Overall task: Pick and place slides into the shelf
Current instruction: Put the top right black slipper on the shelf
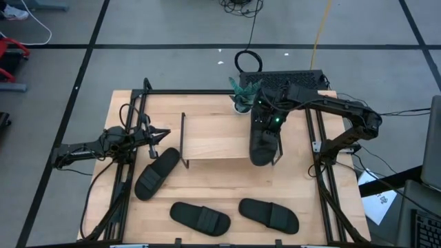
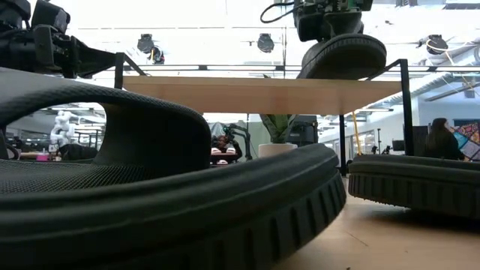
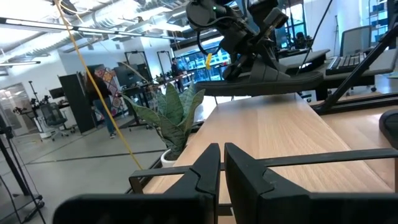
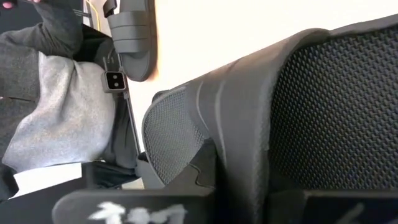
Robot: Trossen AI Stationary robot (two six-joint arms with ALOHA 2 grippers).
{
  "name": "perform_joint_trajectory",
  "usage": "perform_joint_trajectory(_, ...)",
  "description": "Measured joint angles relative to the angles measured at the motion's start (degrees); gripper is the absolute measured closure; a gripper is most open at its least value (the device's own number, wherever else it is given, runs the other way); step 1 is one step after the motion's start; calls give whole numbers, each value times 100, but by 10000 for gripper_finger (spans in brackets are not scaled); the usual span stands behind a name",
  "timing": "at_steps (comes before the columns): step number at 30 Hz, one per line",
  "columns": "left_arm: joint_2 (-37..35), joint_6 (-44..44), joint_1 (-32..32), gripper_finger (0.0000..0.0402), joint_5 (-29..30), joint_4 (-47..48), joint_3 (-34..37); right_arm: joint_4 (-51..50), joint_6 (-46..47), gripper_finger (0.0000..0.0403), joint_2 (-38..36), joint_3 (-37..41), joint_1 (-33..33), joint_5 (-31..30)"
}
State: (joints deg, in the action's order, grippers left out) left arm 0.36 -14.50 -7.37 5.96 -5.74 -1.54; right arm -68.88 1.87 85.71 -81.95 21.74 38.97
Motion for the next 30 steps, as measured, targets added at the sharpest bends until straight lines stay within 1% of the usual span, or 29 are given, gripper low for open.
perform_joint_trajectory(3,1,-1,-1,371,-1,2,0,68,-38,397,33,0,48,-2)
perform_joint_trajectory(7,2,0,0,371,-2,0,0,86,-101,397,46,0,43,-399)
perform_joint_trajectory(13,0,-2,0,371,-4,0,0,94,-105,397,46,8,24,-596)
perform_joint_trajectory(15,2,0,0,371,-4,0,0,120,-105,397,44,88,-3,-465)
perform_joint_trajectory(17,1,-2,-1,371,-7,0,0,131,-74,397,44,181,-26,-201)
perform_joint_trajectory(20,0,-2,-1,371,-7,0,0,91,-66,397,44,232,-88,-61)
perform_joint_trajectory(22,0,-2,0,371,-7,1,0,51,-101,397,44,240,-91,313)
perform_joint_trajectory(25,1,0,0,371,-7,2,0,119,22,398,42,240,-125,436)
perform_joint_trajectory(28,0,-2,-1,371,-7,4,0,25,83,399,42,240,-121,940)
perform_joint_trajectory(30,0,-2,0,371,-7,4,0,50,275,400,39,240,-80,1096)
